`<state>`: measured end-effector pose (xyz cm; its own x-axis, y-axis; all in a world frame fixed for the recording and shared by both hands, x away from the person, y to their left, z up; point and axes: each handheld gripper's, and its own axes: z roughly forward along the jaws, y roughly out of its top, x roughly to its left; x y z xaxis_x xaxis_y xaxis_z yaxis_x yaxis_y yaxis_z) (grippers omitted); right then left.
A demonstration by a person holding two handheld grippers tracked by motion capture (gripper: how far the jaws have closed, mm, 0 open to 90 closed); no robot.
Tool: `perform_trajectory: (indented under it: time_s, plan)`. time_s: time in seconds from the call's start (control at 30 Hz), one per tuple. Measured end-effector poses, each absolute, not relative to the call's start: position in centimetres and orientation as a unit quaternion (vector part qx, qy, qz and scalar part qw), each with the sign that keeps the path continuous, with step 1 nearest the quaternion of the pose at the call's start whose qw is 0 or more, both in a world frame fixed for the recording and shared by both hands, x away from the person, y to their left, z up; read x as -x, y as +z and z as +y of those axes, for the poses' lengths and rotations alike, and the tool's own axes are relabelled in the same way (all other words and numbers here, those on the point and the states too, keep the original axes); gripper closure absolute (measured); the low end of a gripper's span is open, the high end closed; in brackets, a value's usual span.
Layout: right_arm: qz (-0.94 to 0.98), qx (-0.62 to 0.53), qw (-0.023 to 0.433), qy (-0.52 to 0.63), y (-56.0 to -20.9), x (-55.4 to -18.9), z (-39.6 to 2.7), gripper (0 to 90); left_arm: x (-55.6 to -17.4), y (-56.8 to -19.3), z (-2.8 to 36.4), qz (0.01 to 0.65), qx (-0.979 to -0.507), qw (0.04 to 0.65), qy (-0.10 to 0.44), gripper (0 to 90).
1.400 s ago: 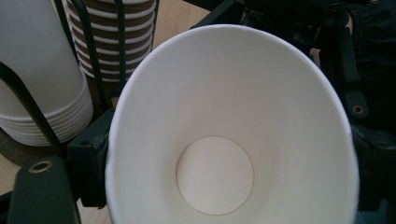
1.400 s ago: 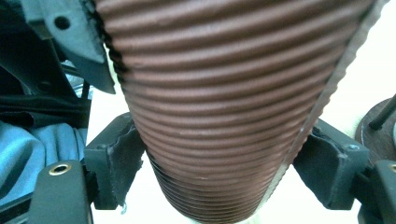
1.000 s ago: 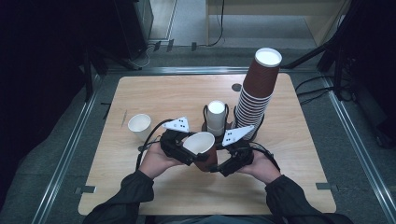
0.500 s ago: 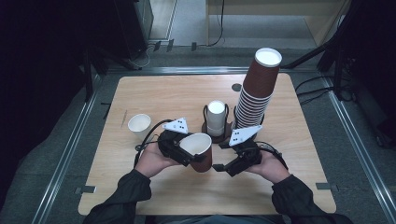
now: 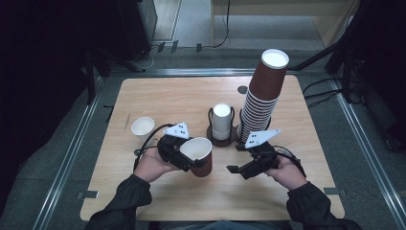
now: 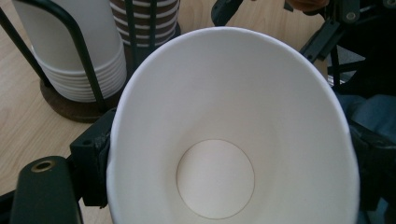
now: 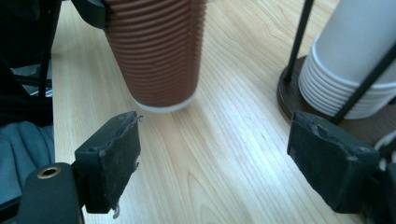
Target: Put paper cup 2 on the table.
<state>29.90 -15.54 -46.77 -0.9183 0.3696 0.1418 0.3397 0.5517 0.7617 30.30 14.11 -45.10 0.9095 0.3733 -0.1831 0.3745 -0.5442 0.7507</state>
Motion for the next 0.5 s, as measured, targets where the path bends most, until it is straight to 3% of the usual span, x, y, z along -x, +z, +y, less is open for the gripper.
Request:
perform_trajectory:
  time_s: [0.5]
  plan:
    - [0.881,-0.202,0.029,0.428,-46.7,-30.4,-16.5,17.9,-29.5,-45.1,16.5,0.234,-0.874,0.425,0.008,12.6]
